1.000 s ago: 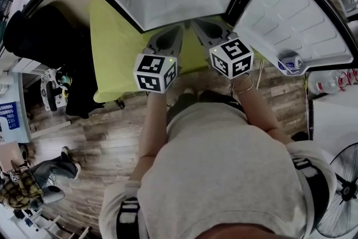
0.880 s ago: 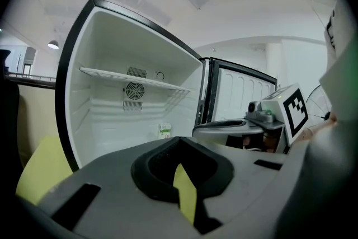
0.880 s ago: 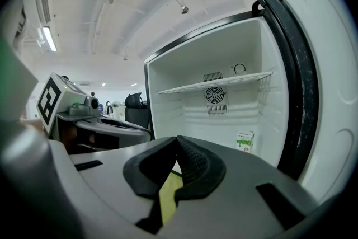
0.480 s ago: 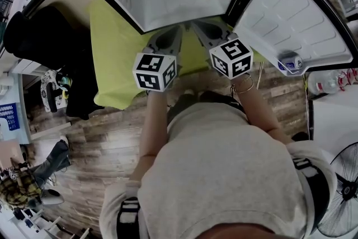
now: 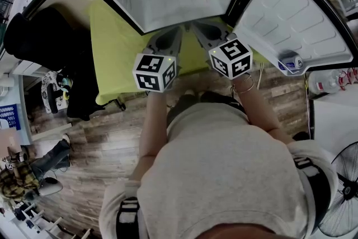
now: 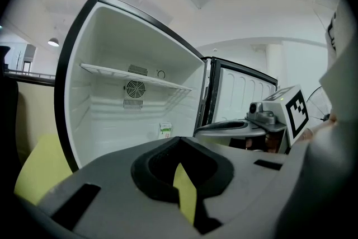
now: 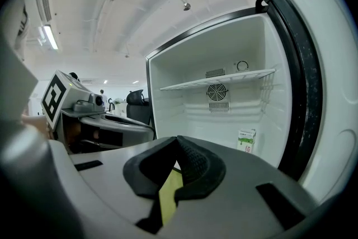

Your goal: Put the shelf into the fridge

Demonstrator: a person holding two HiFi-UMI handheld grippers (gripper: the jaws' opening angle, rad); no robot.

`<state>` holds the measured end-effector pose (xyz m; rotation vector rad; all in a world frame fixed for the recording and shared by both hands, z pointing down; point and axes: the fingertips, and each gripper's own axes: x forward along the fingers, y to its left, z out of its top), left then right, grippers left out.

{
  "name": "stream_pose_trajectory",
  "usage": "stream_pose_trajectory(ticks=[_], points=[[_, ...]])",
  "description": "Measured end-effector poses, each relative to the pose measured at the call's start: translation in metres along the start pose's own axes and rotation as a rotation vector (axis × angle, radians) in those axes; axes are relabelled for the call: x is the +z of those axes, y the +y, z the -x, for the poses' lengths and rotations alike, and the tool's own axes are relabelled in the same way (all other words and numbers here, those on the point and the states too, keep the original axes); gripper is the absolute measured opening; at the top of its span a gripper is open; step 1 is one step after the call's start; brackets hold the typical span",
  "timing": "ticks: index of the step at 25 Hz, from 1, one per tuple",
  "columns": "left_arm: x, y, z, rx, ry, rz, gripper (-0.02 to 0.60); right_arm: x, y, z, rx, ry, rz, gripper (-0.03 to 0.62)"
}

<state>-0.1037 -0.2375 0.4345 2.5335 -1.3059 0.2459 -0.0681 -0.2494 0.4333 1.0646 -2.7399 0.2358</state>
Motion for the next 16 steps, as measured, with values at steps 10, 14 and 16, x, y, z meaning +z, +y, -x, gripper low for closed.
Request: stream_pose_trajectory(ticks=[10,14,16], points=[[0.0009,0.0031,-0.0025,-0.008,0.004,0.008,0.011,-0.0019,0.0005,-0.0029,0.016,0.011,-0.005,0.011],[0.0014,0.0049,-0.0038,-0.005,0.004,0.014,0.011,-0.0017,-0.001,-0.004,0.019,0.012,-0.008,0.011],[0.0017,0.0053,-0.0046,-0.005,0.001,0.017,0.011,-0.0011,-0.0023,-0.0042,0.02,0.011,-0.008,0.011]])
